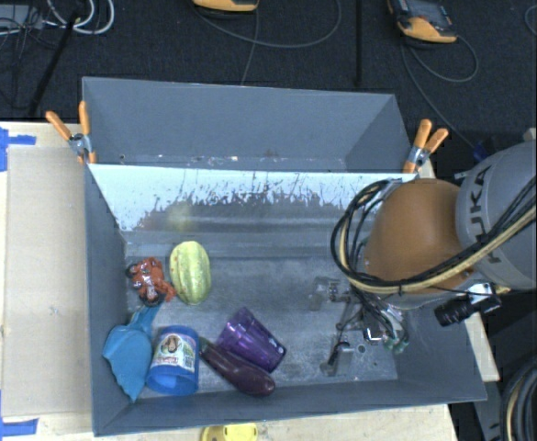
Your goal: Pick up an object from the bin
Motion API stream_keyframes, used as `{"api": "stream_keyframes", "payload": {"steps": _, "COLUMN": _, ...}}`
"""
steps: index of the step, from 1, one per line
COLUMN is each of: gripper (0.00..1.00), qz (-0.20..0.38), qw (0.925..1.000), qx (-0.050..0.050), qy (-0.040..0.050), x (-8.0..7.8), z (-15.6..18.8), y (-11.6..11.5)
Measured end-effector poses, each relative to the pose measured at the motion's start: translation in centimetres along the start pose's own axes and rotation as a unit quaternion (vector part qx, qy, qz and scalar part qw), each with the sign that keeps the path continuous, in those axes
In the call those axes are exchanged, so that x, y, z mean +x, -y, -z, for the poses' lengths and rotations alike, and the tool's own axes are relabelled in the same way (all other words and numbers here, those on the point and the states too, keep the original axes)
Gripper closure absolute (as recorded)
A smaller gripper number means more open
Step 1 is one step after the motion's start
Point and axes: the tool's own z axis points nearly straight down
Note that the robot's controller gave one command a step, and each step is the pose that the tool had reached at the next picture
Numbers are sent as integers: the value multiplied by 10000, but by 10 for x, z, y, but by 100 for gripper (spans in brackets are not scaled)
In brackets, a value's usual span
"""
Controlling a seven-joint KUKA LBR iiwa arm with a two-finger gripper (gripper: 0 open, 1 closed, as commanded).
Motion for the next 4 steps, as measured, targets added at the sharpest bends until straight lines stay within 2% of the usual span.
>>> {"api": "stream_keyframes", "payload": {"steps": 1, "gripper": 0, "qz": 258, "qw": 9997, "qx": 5, "qy": 26, "x": -7, "z": -35, "y": -22}}
{"api": "stream_keyframes", "payload": {"steps": 2, "gripper": 0, "qz": 1014, "qw": 9948, "qx": -1, "qy": 26, "x": 4, "z": -57, "y": -43}}
{"api": "stream_keyframes", "payload": {"steps": 3, "gripper": 0, "qz": 1055, "qw": 9944, "qx": 3, "qy": 47, "x": 4, "z": -58, "y": -63}}
{"api": "stream_keyframes", "payload": {"steps": 4, "gripper": 100, "qz": 665, "qw": 9978, "qx": 6, "qy": 2, "x": 16, "z": -62, "y": -96}}
